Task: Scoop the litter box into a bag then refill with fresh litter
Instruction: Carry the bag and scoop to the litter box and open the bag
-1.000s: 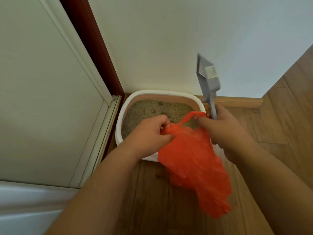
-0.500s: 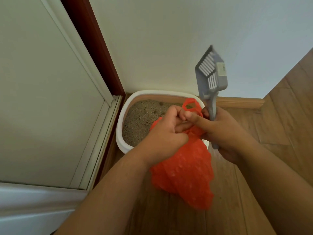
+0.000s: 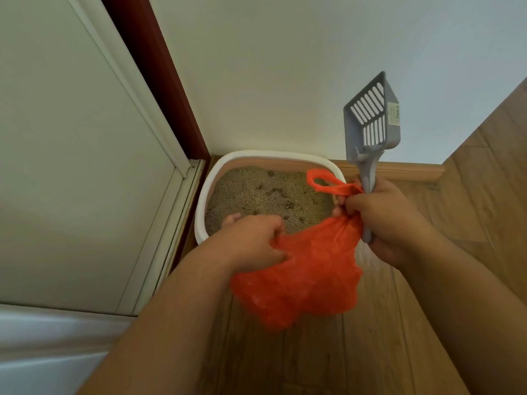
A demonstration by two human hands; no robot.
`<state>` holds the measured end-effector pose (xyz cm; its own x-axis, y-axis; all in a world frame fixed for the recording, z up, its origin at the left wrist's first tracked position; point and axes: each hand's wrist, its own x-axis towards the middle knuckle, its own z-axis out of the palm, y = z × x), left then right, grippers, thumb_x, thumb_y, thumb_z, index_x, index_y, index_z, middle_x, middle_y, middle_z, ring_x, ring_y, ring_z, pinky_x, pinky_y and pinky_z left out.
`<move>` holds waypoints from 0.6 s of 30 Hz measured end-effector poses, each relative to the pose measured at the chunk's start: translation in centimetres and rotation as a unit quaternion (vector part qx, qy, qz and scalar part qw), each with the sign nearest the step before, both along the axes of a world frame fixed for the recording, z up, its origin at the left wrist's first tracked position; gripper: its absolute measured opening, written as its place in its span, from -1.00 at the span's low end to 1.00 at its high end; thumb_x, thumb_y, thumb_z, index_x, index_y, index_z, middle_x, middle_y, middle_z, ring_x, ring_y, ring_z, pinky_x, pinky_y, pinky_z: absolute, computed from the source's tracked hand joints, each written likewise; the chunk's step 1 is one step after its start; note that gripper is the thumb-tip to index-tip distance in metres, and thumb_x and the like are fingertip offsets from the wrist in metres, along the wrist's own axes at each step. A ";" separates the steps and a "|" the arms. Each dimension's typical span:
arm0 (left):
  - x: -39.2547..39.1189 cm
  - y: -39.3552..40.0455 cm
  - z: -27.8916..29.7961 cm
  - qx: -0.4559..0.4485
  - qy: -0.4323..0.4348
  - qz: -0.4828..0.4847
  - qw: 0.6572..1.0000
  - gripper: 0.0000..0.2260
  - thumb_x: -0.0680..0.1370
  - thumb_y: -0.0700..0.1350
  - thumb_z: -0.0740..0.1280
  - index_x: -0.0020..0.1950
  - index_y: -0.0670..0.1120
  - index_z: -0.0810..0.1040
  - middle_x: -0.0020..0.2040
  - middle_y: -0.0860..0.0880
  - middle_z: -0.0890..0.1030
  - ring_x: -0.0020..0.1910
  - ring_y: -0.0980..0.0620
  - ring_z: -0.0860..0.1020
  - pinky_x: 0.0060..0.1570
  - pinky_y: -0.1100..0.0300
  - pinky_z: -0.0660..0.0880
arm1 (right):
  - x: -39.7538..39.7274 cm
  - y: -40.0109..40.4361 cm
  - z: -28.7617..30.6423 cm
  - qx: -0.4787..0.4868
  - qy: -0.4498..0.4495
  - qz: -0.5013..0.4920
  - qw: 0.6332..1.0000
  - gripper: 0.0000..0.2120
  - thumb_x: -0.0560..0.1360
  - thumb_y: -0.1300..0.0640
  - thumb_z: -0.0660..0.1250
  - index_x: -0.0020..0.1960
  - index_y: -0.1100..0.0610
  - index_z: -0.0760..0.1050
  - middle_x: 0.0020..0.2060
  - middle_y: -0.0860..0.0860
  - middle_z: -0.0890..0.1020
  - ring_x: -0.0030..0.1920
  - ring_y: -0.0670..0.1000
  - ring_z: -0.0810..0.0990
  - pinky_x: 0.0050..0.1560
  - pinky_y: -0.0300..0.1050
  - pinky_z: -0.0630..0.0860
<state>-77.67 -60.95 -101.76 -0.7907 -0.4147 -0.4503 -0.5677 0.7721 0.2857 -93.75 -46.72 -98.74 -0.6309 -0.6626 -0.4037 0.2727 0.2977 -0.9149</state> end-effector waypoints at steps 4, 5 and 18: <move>0.4 -0.2 -0.2 0.003 0.014 0.003 1.000 -0.73 0.61 -0.07 0.36 -0.19 0.06 0.31 -0.16 0.07 0.54 -0.12 0.01 0.54 0.15 -0.04 0.48 | -0.9 0.2 -0.1 0.054 0.028 -0.051 0.997 -0.71 0.45 0.51 0.12 -0.16 0.13 0.38 -0.43 0.06 0.54 -0.39 0.02 0.47 -0.43 -0.14 0.34; 0.5 -0.4 -0.3 0.011 0.030 0.016 0.999 -0.74 0.61 -0.14 0.34 -0.21 0.03 0.32 -0.17 0.06 0.55 -0.08 0.00 0.60 0.02 -0.05 0.55 | -1.2 0.4 -0.1 0.091 0.079 -0.040 0.992 -0.73 0.47 0.47 0.16 -0.17 0.10 0.37 -0.40 0.06 0.54 -0.39 0.01 0.47 -0.47 -0.16 0.34; 0.2 1.8 -0.8 0.195 -0.049 -0.053 0.978 -0.56 0.61 0.19 0.34 0.47 0.27 0.35 0.44 0.10 0.49 0.34 0.01 0.51 0.26 -0.05 0.53 | -1.4 0.6 -0.4 0.083 0.039 -0.088 0.992 -0.76 0.49 0.44 0.19 -0.14 0.13 0.47 -0.54 -0.01 0.57 -0.24 0.16 0.51 -0.10 0.10 0.44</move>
